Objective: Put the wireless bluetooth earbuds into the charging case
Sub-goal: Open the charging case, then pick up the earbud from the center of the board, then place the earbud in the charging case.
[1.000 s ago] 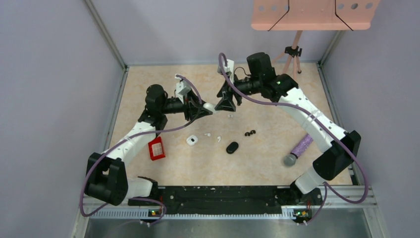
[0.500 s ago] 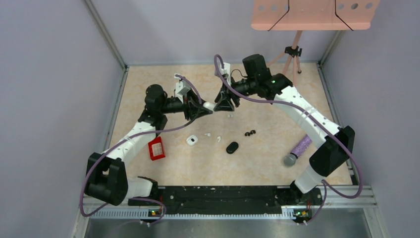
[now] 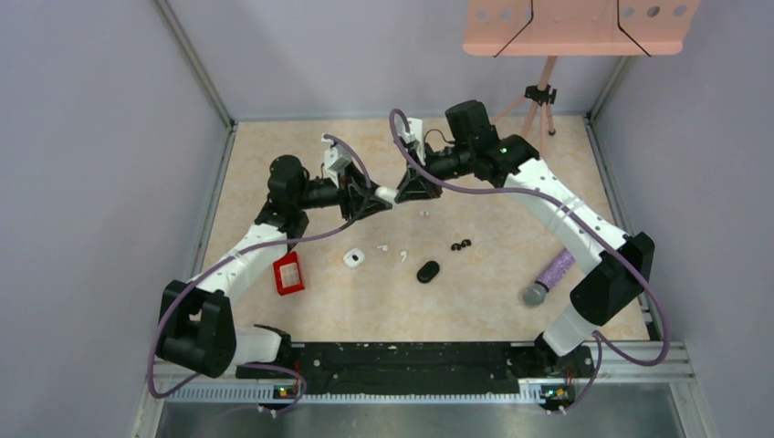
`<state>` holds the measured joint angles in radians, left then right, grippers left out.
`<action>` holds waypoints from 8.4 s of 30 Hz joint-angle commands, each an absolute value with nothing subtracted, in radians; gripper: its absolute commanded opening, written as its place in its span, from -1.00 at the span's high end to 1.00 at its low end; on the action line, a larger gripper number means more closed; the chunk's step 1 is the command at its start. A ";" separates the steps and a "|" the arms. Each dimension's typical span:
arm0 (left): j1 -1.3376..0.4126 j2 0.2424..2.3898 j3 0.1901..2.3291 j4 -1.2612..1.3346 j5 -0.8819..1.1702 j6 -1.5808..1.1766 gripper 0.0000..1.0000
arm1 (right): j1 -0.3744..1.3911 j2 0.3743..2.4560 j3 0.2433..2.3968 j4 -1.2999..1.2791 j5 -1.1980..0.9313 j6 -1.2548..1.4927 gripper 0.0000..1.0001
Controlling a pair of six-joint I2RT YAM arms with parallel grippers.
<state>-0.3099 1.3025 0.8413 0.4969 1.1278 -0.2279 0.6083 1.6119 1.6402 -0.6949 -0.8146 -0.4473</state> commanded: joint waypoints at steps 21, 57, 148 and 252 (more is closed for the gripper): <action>-0.322 1.320 0.844 0.479 1.104 -0.152 0.21 | 0.652 1.575 1.732 -0.756 -0.652 -0.555 1.00; -0.321 1.381 0.824 0.657 1.182 -0.295 1.00 | 0.670 1.596 1.731 -0.737 -0.562 -0.504 0.47; -0.046 1.073 0.735 0.140 1.114 -0.095 1.00 | 0.487 1.768 1.616 -0.599 -0.494 -0.423 -0.19; -0.260 1.213 0.859 0.452 1.061 -0.211 1.00 | 0.695 1.542 1.628 -0.335 -0.580 -0.157 1.00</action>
<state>-0.2440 1.2327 0.8227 0.3855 1.0573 -0.1940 0.6781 1.5291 1.5967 -0.3611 -0.5434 -0.1749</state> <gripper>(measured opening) 0.347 0.013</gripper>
